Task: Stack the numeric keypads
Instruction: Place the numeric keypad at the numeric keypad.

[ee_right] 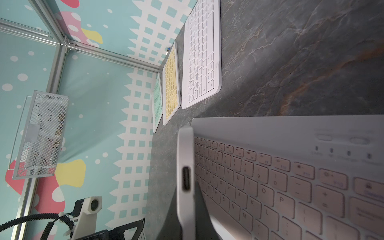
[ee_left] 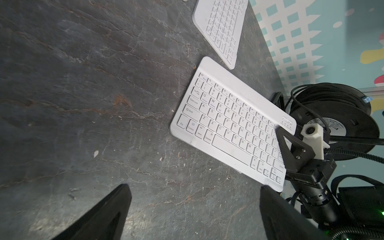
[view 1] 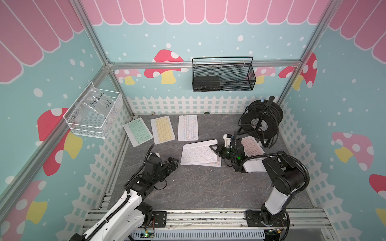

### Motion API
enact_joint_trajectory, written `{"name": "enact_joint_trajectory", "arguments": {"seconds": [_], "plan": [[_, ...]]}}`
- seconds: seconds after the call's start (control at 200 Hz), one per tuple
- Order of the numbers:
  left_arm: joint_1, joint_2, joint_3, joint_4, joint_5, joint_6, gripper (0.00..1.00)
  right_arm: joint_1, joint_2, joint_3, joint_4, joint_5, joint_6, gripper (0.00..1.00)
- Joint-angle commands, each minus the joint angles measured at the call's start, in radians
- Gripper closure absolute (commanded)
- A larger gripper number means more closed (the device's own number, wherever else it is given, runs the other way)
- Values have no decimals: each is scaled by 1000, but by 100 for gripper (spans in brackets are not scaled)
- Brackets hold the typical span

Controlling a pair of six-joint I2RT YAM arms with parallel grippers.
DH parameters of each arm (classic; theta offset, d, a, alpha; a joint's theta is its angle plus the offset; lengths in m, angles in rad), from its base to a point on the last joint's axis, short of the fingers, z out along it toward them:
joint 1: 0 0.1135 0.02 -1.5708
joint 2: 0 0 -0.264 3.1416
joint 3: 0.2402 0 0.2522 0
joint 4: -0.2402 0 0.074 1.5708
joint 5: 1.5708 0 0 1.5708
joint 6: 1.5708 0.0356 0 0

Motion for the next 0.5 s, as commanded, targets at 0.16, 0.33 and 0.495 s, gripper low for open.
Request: {"name": "enact_joint_trajectory", "arguments": {"seconds": [0.16, 0.33, 0.495], "plan": [[9, 4, -15, 6, 4, -11, 1, -17, -23, 30, 28, -26, -4, 95], [8, 12, -15, 25, 14, -18, 1, -19, -24, 43, 47, -55, 21, 95], [8, 16, -23, 42, 23, -27, 0, -32, -38, 21, 47, -44, 25, 95]]}}
